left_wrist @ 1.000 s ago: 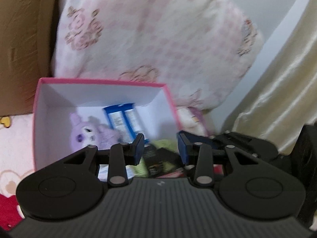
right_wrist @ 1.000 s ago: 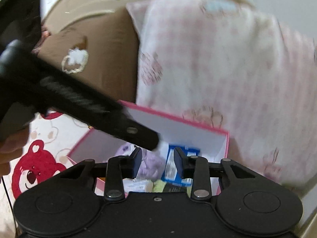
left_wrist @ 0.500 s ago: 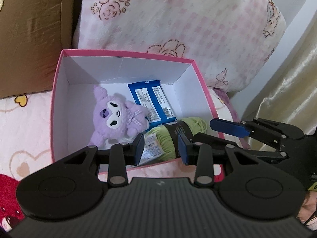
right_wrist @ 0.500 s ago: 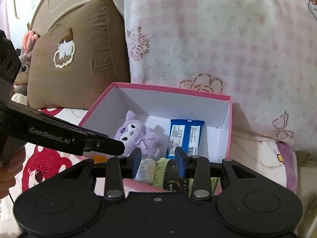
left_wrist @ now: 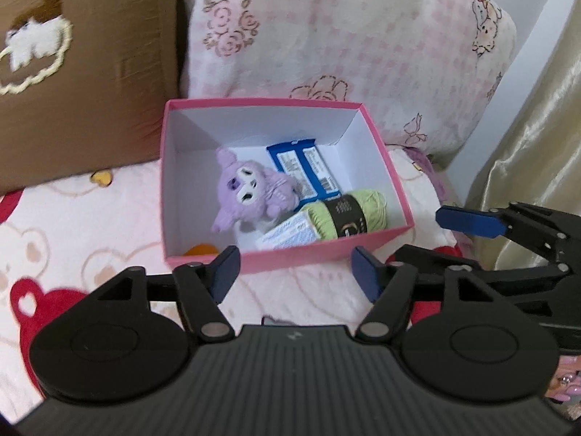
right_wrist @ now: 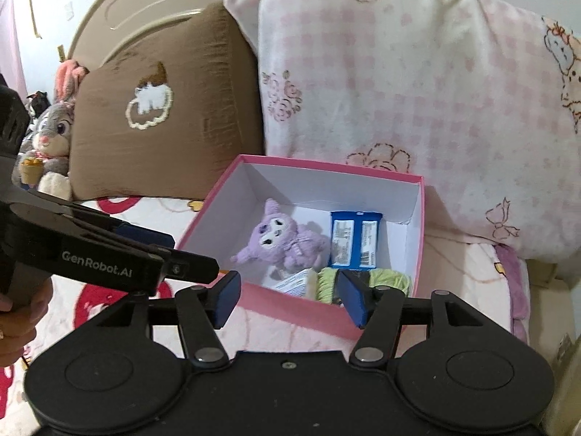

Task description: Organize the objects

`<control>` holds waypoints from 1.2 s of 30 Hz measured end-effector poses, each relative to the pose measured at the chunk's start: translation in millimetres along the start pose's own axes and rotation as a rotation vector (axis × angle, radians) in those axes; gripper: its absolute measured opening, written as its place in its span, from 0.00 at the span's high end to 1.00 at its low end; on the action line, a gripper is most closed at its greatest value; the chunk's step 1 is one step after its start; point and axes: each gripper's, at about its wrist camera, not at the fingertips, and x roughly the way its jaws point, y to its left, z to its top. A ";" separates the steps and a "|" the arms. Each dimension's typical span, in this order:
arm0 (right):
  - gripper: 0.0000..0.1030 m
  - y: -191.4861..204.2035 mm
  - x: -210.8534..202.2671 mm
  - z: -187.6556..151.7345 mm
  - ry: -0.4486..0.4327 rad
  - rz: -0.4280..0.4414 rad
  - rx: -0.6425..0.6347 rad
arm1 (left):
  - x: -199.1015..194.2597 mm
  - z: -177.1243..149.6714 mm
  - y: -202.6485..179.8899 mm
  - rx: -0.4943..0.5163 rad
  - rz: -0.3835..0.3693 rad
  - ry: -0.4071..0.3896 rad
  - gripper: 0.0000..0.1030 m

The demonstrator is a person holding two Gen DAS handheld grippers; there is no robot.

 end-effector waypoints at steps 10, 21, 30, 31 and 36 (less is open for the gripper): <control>0.23 20.1 -41.4 -9.3 -0.023 -0.004 -0.003 | -45.0 -35.5 9.4 -0.027 0.072 0.009 0.11; 0.09 27.0 -59.9 -33.4 0.045 -0.146 0.046 | -61.0 -64.1 2.5 -0.005 0.113 0.037 0.04; 0.09 24.6 -57.8 -49.8 0.102 -0.189 0.085 | -39.0 -78.1 13.6 -0.089 0.138 0.149 0.00; 0.09 24.7 -57.9 -51.2 0.104 -0.191 0.086 | -38.0 -79.8 13.4 -0.087 0.152 0.147 0.00; 0.09 23.2 -57.6 -54.5 0.124 -0.182 0.115 | -38.2 -84.8 11.2 -0.068 0.199 0.129 0.00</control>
